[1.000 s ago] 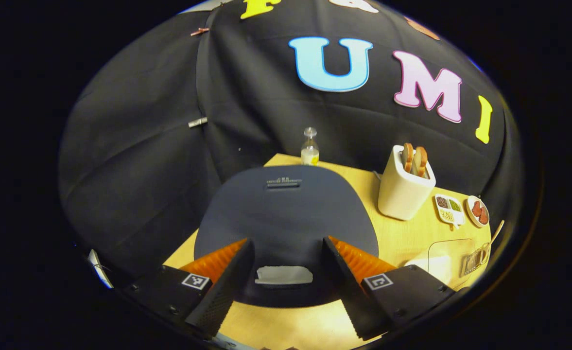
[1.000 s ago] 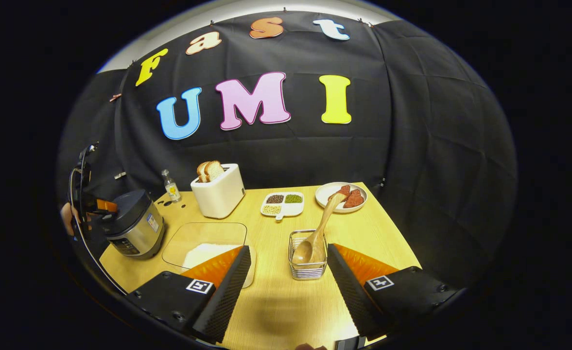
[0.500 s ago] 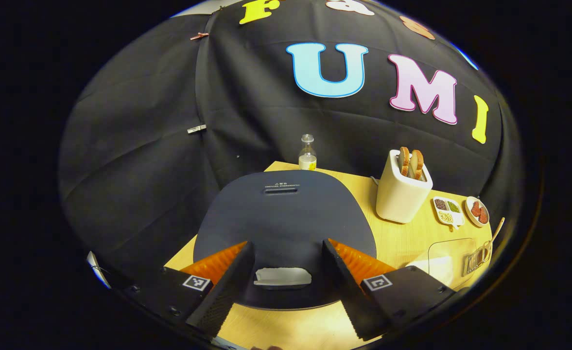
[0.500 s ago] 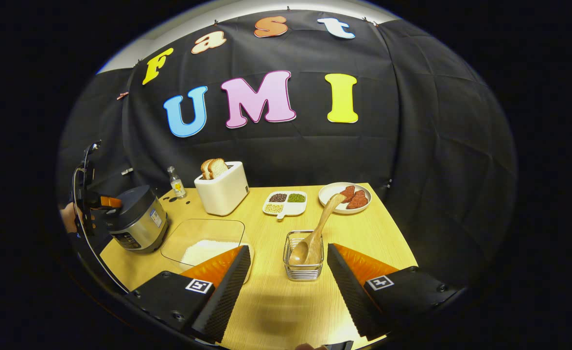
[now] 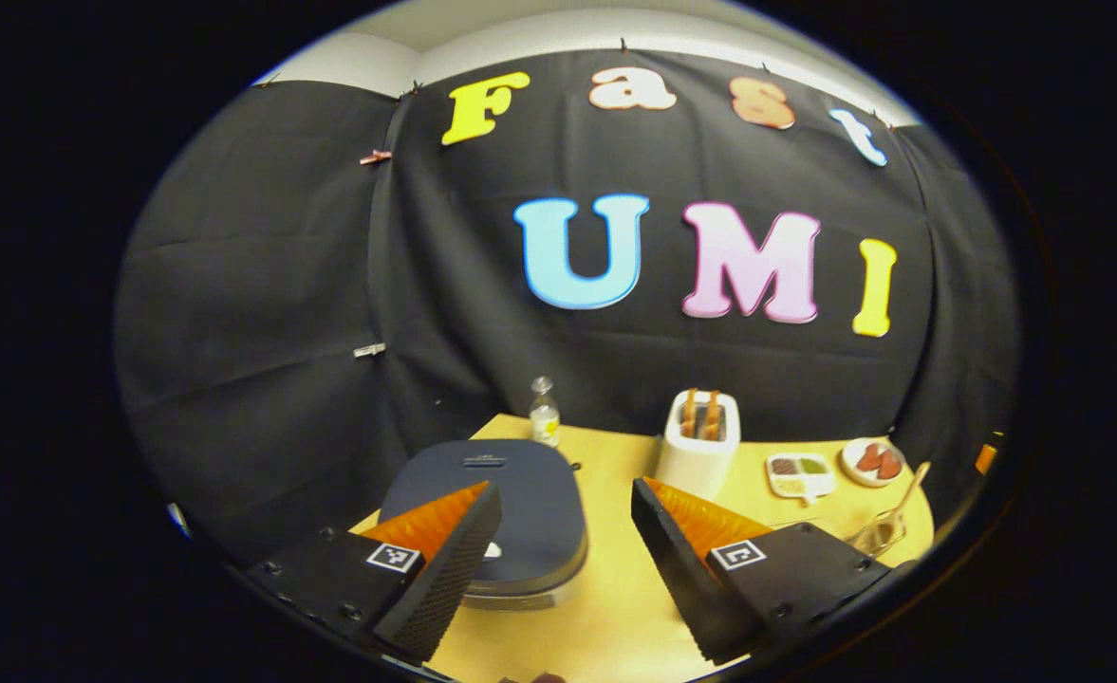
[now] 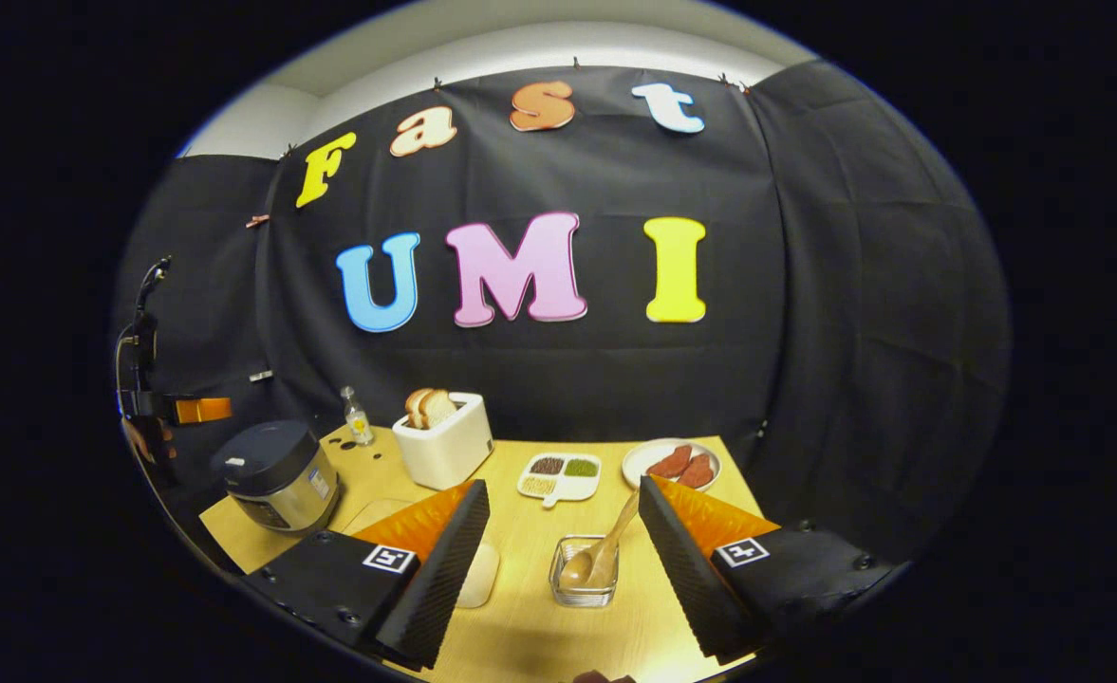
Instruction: Close the left gripper, press the button to open the rice cooker; take a wooden spoon from the chopstick holder with the right hand, scoop a spoonful of rice and pour it into the rice cooker, then put the wooden spoon back into the chopstick holder.
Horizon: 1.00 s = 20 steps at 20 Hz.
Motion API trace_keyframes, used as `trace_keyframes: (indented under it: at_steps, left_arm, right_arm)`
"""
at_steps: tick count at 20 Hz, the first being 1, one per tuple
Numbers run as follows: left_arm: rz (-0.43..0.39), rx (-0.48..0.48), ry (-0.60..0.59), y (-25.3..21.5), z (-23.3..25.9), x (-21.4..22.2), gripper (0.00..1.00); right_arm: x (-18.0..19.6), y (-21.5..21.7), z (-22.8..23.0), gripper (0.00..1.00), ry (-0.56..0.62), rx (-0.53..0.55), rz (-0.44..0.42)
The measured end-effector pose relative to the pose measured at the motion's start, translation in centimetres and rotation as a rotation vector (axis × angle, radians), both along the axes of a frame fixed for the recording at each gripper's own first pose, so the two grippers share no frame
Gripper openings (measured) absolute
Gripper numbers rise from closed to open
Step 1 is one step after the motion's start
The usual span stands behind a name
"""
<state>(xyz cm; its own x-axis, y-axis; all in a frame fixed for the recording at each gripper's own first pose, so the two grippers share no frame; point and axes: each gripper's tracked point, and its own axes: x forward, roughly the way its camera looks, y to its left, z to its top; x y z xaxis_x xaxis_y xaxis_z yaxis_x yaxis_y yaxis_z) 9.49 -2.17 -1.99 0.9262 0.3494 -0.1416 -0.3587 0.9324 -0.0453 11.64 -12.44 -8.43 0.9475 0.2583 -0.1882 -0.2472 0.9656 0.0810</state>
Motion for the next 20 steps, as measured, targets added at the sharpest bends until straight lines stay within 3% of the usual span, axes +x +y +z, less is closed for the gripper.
trace_keyframes:
  at_steps: [3,7,12,20]
  left_arm:
    - [-0.091,-0.006,-0.057,-2.8,2.7,-2.3,0.95]
    - [-0.154,0.068,-0.107,-3.4,5.1,-7.0,0.95]
    - [-0.21,0.119,-0.172,-4.4,5.7,-12.6,0.95]
    - [-0.285,0.096,-0.174,-5.2,4.7,-15.2,0.95]
  right_arm:
    - [-2.5,-0.3,2.8,0.98,-0.041,0.003,-0.086]
    - [-7.4,-0.1,6.0,0.98,-0.102,-0.011,-0.164]
    - [-13.9,0.1,6.6,0.98,-0.13,-0.061,-0.23]
    - [-17.3,2.1,8.3,0.99,-0.163,-0.058,-0.226]
